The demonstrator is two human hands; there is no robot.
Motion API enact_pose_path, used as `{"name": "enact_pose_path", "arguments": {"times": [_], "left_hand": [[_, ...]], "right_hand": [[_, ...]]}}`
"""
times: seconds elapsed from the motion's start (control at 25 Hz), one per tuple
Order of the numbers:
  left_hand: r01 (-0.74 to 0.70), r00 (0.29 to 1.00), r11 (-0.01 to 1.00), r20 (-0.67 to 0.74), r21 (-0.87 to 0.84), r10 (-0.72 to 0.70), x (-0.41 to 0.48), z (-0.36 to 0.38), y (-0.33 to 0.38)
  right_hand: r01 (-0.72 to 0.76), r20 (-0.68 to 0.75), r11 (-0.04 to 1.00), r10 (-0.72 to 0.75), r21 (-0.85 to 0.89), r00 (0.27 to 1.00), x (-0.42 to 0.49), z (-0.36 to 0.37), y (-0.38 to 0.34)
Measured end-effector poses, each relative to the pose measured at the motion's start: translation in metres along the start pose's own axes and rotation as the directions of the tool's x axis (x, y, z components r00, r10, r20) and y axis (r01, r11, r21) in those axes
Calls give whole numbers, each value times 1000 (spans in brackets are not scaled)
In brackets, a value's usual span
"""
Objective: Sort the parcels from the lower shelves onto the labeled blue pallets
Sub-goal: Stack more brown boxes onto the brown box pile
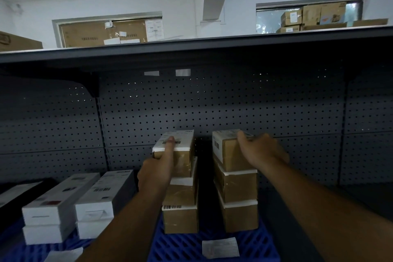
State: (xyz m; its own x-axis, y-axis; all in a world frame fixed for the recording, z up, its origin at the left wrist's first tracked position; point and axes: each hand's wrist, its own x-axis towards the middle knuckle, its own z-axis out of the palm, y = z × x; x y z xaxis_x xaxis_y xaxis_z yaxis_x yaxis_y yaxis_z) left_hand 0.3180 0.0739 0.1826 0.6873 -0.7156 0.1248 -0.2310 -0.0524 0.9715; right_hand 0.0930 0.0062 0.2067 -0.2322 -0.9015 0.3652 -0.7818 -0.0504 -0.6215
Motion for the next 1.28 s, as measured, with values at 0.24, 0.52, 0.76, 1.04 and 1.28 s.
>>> {"name": "enact_pose_path", "arguments": {"times": [0.24, 0.52, 0.76, 1.04, 1.28], "left_hand": [[39, 999, 998, 15, 41, -40, 4, 8, 2], [59, 995, 998, 84, -11, -58, 4, 6, 7], [-46, 999, 996, 3, -71, 46, -1, 7, 6], [-53, 997, 998, -50, -30, 52, -1, 8, 6], [-27, 999, 999, -24, -38, 26, -1, 8, 7]], "right_hand": [[8, -24, 1000, -8, 3, 1000, 5, 10, -3], [7, -6, 999, -7, 54, 1000, 5, 14, -3], [21, -26, 996, -19, 90, 999, 4, 13, -2], [13, -51, 999, -11, 45, 999, 4, 10, 0], [-1, -40, 999, 2, 44, 999, 4, 10, 1]]}}
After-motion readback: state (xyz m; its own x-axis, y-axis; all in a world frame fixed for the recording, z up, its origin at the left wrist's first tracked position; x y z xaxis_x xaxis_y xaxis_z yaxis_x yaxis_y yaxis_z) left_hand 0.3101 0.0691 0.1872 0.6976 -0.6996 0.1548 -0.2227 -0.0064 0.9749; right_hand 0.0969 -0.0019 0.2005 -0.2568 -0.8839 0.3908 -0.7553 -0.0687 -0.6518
